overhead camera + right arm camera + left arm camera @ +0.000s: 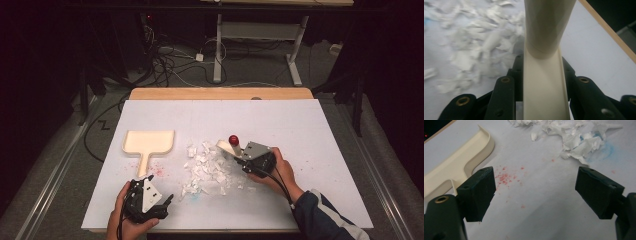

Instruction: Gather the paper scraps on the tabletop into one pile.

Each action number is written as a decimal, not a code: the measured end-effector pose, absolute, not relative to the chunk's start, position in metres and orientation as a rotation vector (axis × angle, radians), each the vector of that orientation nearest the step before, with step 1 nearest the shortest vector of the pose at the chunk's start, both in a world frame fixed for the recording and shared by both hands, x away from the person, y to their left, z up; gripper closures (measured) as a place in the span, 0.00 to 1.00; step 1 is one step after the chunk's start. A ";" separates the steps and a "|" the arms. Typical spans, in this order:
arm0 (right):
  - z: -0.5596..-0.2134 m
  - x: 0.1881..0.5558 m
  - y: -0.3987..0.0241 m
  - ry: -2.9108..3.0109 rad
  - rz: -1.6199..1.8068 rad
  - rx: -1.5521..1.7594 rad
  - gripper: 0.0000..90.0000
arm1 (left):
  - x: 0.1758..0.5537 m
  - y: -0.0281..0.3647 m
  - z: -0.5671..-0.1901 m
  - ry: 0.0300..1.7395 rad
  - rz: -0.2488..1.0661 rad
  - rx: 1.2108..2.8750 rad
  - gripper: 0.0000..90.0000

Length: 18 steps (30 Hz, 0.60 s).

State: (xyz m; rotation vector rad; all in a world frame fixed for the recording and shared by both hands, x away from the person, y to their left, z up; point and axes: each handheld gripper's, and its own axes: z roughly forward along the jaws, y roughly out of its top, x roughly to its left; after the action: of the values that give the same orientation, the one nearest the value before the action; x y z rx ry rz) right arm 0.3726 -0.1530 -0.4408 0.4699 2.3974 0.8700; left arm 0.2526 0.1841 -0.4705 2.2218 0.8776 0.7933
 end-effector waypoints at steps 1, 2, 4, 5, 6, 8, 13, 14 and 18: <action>-0.439 0.369 -0.152 2.405 0.879 0.459 0.76 | 0.253 0.184 -0.471 0.877 0.793 2.223 0.18; -0.437 0.366 -0.152 2.415 0.895 0.455 0.76 | 0.253 0.184 -0.471 0.877 0.793 2.223 0.18; -0.432 0.359 -0.153 2.432 0.937 0.448 0.76 | 0.253 0.184 -0.471 0.875 0.792 2.225 0.18; -0.429 0.357 -0.154 2.439 0.949 0.440 0.76 | 0.252 0.184 -0.470 0.874 0.793 2.225 0.18; -0.426 0.354 -0.154 2.436 0.956 0.434 0.76 | 0.252 0.184 -0.470 0.875 0.792 2.225 0.18; -0.419 0.351 -0.157 2.417 0.963 0.422 0.76 | 0.252 0.184 -0.470 0.875 0.792 2.220 0.18; -0.404 0.358 -0.166 2.391 1.013 0.437 0.76 | 0.252 0.185 -0.469 0.879 0.788 2.206 0.18; -0.402 0.362 -0.167 2.383 1.017 0.443 0.76 | 0.253 0.185 -0.469 0.881 0.783 2.203 0.18; -0.398 0.385 -0.166 2.366 1.026 0.474 0.76 | 0.254 0.185 -0.469 0.878 0.782 2.209 0.18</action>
State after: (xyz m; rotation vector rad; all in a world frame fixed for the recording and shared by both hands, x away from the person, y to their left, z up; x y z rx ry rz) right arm 0.3846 -0.1661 -0.3975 0.4741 2.3665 1.0264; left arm 0.2537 0.1846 -0.4688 2.2088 0.8785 0.7822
